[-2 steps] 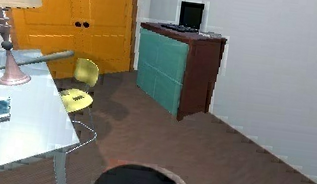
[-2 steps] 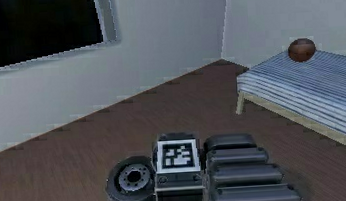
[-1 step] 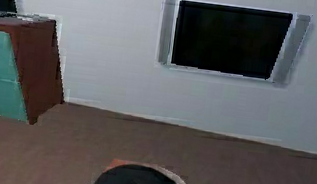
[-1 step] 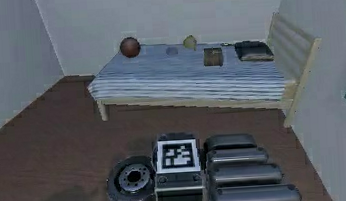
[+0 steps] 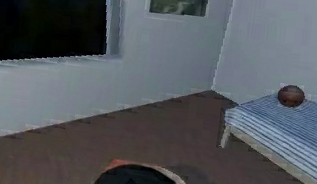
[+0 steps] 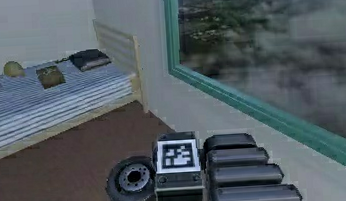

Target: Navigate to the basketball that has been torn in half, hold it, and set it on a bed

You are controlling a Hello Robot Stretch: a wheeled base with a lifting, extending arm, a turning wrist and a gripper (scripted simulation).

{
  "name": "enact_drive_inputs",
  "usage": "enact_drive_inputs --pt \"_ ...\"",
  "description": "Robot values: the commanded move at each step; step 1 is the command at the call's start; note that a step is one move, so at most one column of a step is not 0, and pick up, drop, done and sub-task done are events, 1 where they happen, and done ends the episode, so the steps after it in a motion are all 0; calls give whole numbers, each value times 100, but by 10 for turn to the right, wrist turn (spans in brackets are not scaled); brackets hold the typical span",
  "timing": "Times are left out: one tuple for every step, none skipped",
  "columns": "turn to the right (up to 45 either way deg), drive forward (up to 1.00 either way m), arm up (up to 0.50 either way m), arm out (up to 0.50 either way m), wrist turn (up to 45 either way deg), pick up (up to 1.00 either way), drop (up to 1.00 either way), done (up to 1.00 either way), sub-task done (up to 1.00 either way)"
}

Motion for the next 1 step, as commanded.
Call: enact_drive_inputs --pt "450 0 0 0 0 0 0 0 0"
